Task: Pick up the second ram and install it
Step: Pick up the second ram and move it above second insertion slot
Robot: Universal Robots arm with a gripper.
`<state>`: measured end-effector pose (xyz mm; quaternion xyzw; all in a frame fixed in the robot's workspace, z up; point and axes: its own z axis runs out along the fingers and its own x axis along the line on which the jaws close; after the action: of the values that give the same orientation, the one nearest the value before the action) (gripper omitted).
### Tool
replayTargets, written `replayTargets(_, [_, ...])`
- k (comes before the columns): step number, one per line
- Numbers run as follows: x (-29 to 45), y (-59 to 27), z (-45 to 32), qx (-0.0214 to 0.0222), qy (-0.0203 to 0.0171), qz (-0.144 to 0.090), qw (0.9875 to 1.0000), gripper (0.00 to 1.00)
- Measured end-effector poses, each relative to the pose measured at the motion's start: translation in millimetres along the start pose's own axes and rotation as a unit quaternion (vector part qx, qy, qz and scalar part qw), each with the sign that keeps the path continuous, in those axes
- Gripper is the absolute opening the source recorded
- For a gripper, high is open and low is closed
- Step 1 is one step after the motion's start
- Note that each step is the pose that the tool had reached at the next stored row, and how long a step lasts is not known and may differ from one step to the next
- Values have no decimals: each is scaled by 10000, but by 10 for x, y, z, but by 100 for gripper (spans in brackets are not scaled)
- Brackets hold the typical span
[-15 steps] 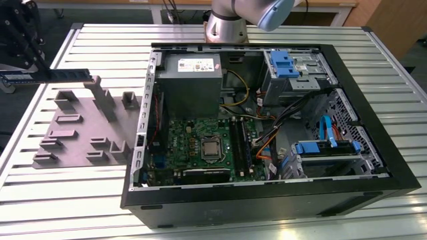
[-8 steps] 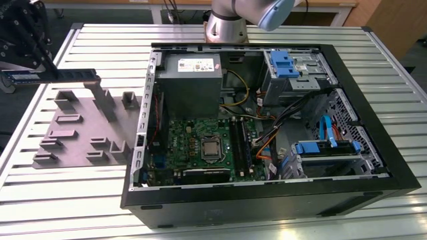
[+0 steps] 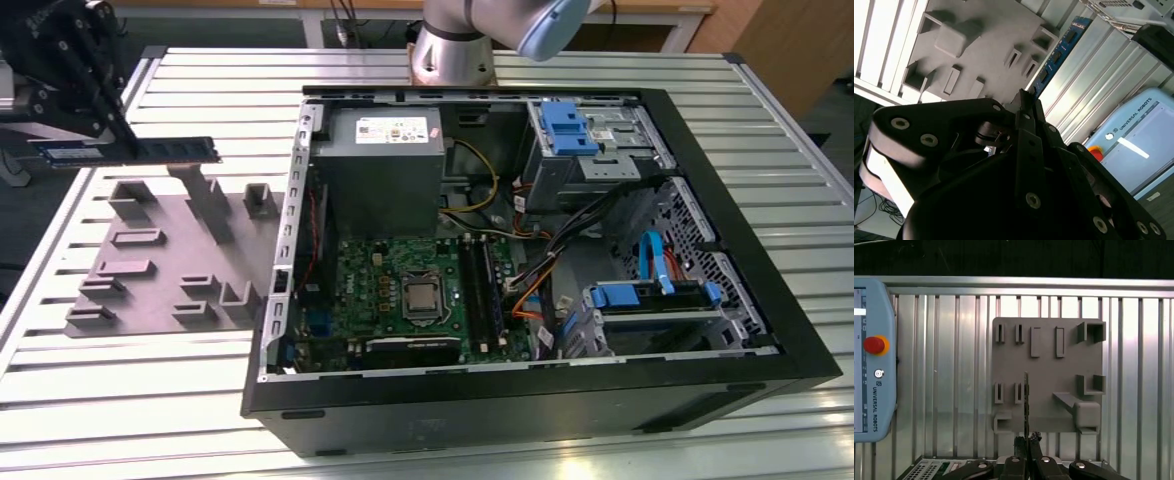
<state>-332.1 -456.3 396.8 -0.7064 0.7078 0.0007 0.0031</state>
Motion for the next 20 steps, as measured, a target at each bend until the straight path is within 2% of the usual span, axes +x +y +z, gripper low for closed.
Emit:
replayTargets(15, [-1,-455,1,-2,0,0,10000,14])
replayTargets(17, [-1,-649,2,-3,0,0,10000,14])
replayTargets(20, [-1,-732,3,-3,0,0,10000,14])
